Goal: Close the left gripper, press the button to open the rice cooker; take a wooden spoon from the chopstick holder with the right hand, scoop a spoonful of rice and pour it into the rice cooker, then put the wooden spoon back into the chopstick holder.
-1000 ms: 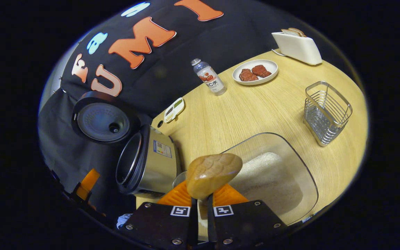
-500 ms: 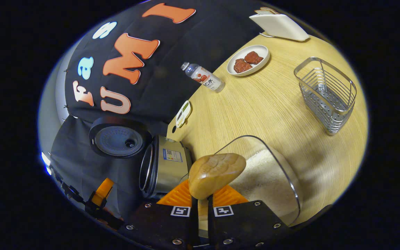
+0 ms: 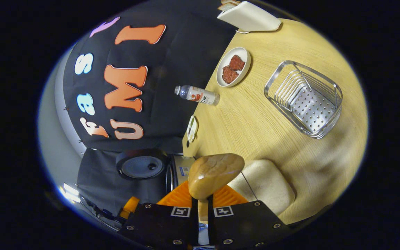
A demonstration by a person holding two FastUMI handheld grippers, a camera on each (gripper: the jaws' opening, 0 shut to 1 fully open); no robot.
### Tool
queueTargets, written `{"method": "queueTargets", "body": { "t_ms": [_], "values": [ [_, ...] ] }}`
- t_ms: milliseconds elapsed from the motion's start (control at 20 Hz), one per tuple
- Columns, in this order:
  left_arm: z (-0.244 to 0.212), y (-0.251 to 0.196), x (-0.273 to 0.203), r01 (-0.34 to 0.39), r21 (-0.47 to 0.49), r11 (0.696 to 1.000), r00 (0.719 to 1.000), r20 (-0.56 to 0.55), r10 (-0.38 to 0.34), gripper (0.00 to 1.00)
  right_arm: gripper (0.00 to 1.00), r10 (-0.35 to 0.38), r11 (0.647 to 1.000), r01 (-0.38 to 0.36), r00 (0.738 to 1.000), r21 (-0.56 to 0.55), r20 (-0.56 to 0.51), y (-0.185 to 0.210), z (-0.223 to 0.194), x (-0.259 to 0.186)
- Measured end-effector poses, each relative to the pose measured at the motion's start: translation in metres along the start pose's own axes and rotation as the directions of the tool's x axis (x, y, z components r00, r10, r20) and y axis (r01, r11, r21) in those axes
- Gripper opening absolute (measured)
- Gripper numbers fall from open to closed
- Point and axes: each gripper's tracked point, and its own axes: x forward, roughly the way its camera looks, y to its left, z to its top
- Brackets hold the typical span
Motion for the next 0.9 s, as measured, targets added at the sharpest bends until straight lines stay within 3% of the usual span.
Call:
{"method": "queueTargets", "body": {
  "t_ms": [150, 200, 500, 550, 600, 650, 700, 800, 850, 900],
  "values": [
    [0.006, 0.005, -0.016, -0.051, 0.013, 0.999, 0.998, 0.027, 0.051, 0.94, 0.1, 0.077, 0.995, -0.076, 0.997, 0.059, -0.016, 0.03, 0.015, 0.0],
    [0.008, 0.006, -0.02, -0.067, 0.011, 0.998, 0.997, 0.035, 0.067, 0.99, 0.1, 0.103, 0.992, -0.101, 0.994, 0.077, -0.022, 0.041, 0.019, 0.0],
    [0.002, 0.017, -0.044, -0.148, -0.031, 0.988, 0.988, 0.032, 0.149, 1.0, 0.1, 0.209, 0.971, -0.194, 0.973, 0.137, -0.103, 0.1, 0.021, 0.022],
    [-0.001, 0.019, -0.05, -0.17, -0.037, 0.985, 0.985, 0.026, 0.171, 0.91, 0.1, 0.221, 0.97, -0.204, 0.967, 0.134, -0.126, 0.109, 0.018, 0.027],
    [-0.002, 0.022, -0.058, -0.19, -0.041, 0.981, 0.981, 0.025, 0.191, 0.99, 0.1, 0.234, 0.968, -0.216, 0.961, 0.131, -0.146, 0.118, 0.015, 0.03],
    [-0.003, 0.023, -0.065, -0.208, -0.041, 0.977, 0.978, 0.026, 0.209, 0.99, 0.1, 0.249, 0.965, -0.229, 0.954, 0.129, -0.167, 0.128, 0.012, 0.036],
    [-0.004, 0.024, -0.071, -0.22, -0.038, 0.975, 0.975, 0.033, 0.221, 0.91, 0.1, 0.261, 0.962, -0.241, 0.948, 0.126, -0.182, 0.136, 0.008, 0.04],
    [-0.003, 0.023, -0.081, -0.23, -0.02, 0.973, 0.972, 0.048, 0.23, 0.9, 0.1, 0.28, 0.958, -0.259, 0.938, 0.122, -0.205, 0.148, 0.0, 0.052],
    [-0.003, 0.023, -0.084, -0.231, -0.002, 0.973, 0.972, 0.052, 0.23, 0.99, 0.1, 0.276, 0.959, -0.254, 0.938, 0.129, -0.21, 0.15, -0.004, 0.06],
    [0.0, 0.023, -0.087, -0.222, 0.014, 0.975, 0.973, 0.069, 0.221, 0.99, 0.1, 0.272, 0.959, -0.249, 0.939, 0.133, -0.21, 0.153, -0.008, 0.068]
  ]
}}
